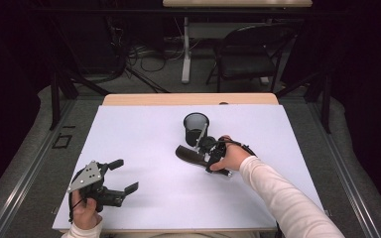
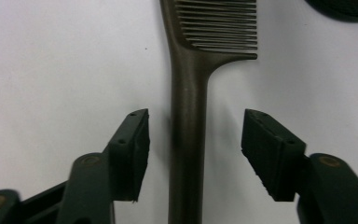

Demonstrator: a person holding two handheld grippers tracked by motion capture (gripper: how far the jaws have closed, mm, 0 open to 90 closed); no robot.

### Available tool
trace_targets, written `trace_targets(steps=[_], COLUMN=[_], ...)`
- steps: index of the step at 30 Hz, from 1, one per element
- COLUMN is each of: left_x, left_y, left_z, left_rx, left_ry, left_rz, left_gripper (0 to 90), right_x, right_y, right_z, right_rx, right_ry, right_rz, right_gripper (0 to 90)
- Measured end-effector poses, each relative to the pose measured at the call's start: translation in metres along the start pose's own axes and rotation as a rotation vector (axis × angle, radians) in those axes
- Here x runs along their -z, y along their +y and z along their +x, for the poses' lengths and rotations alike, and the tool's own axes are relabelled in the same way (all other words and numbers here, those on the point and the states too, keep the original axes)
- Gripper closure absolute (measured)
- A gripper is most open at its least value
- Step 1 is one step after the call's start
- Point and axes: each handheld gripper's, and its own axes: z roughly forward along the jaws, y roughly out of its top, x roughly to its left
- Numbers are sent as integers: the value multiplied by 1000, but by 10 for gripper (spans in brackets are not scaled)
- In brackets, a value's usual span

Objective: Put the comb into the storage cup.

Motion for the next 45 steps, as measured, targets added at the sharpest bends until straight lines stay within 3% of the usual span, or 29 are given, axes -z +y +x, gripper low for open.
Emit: trace_targets(steps=[7,45], left_x=[0,0], left_y=[0,0], left_z=[0,1], left_rx=[0,3], left_ry=[2,8], left_rz=[3,7], left_gripper=[61,63], right_x=[0,-8], right_y=[0,3], right_z=[0,-2], right_rx=[5,9], right_ry=[7,41], right_rz=[28,59], right_gripper=[524,700])
